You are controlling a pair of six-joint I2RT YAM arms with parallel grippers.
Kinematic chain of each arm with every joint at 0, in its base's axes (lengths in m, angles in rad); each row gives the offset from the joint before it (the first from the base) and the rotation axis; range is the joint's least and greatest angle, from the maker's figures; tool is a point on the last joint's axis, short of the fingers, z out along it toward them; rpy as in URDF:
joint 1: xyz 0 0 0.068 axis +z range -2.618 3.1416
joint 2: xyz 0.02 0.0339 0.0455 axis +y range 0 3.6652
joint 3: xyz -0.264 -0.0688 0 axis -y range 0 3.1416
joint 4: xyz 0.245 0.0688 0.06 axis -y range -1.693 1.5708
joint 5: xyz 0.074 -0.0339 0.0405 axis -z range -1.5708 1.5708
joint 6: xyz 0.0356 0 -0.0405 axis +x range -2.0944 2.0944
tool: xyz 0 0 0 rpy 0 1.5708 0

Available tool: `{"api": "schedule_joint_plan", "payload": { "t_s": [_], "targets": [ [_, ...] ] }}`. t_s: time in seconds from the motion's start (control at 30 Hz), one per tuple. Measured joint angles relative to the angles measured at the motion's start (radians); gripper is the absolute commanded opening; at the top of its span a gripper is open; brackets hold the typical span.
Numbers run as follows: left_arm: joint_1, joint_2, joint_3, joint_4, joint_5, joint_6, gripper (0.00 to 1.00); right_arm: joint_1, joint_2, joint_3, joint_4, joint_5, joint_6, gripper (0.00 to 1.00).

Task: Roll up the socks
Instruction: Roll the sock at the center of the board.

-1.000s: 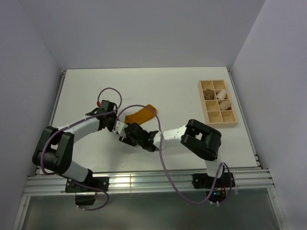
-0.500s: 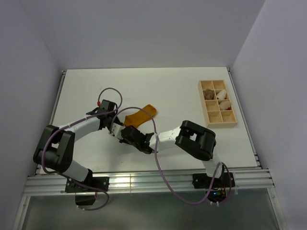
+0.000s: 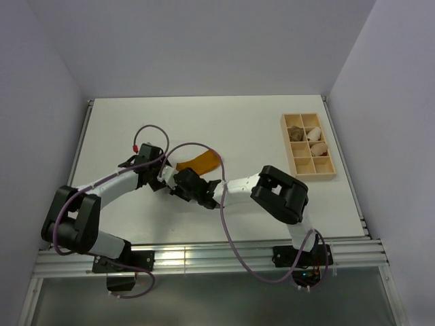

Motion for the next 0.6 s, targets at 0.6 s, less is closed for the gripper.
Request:
{"api": "schedule_joint_plan", "payload": {
  "t_s": [0.6],
  "targets": [
    [0.085, -0.307, -0.256, 0.176, -0.047, -0.108, 0.75, -0.286, 0.058, 0.051, 0.004, -0.689, 0.384, 0.00]
  ]
}}
